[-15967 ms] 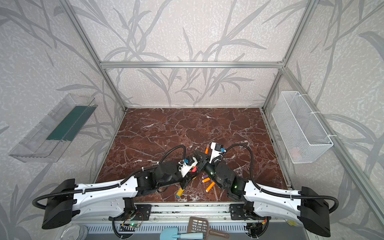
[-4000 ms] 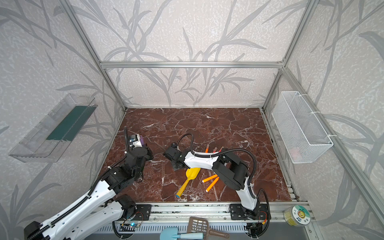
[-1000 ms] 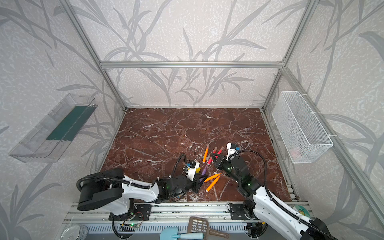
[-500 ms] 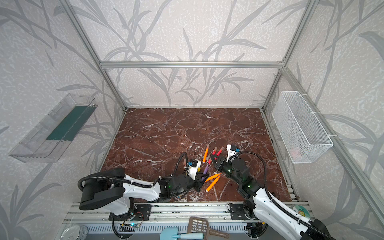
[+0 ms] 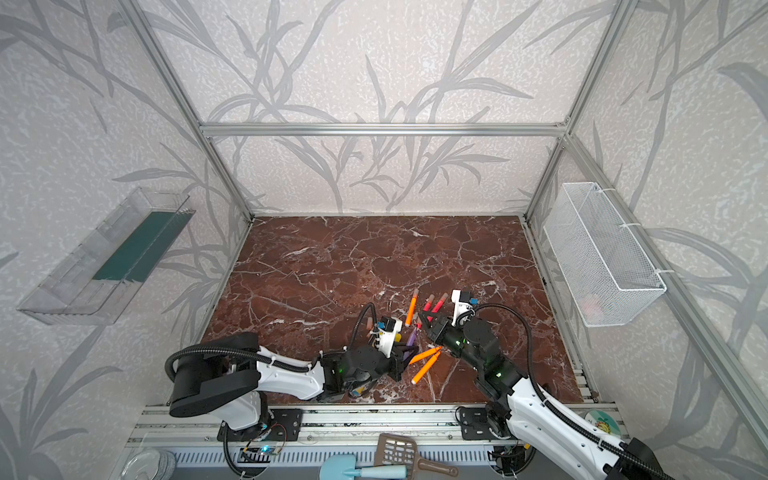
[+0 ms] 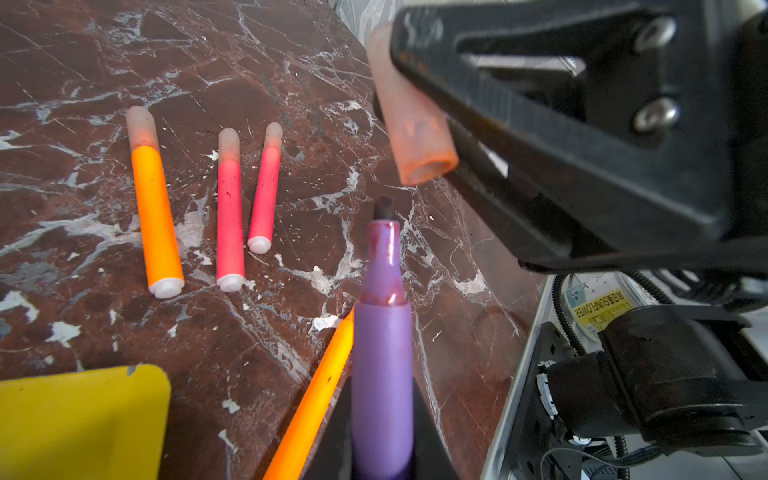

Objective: Insert the pens into the pen caps
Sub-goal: 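Bring the held cap over the purple marker tip with the right gripper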

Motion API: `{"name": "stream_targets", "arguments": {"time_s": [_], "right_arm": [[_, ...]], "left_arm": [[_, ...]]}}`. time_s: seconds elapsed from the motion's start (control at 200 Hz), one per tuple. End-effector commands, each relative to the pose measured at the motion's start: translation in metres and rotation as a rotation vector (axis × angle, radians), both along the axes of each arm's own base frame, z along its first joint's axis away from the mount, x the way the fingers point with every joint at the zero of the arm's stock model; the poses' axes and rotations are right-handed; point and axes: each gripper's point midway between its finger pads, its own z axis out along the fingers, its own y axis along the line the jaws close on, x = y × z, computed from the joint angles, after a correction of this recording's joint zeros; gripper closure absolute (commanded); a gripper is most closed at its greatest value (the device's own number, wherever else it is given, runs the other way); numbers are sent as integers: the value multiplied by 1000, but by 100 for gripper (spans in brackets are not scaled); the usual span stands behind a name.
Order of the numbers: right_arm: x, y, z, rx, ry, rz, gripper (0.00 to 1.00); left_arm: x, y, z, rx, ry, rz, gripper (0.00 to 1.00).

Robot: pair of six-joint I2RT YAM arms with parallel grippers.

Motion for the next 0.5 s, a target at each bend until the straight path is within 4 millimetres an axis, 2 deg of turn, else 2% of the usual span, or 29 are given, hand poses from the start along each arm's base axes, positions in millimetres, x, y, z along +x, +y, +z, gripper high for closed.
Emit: {"name": "stream_targets", "arguments": {"time_s": [0.0, 0.27, 0.495], "right_arm": [[1, -1, 3, 12, -18, -16, 100], [4, -1, 0, 3, -17, -30, 100], [11, -10, 2, -25, -30, -86, 100]], "left_arm": [[2, -5, 10, -70, 15, -4, 100], [4, -10, 6, -100, 45, -26, 100], [4, -11, 4, -106, 54, -34, 100]]}}
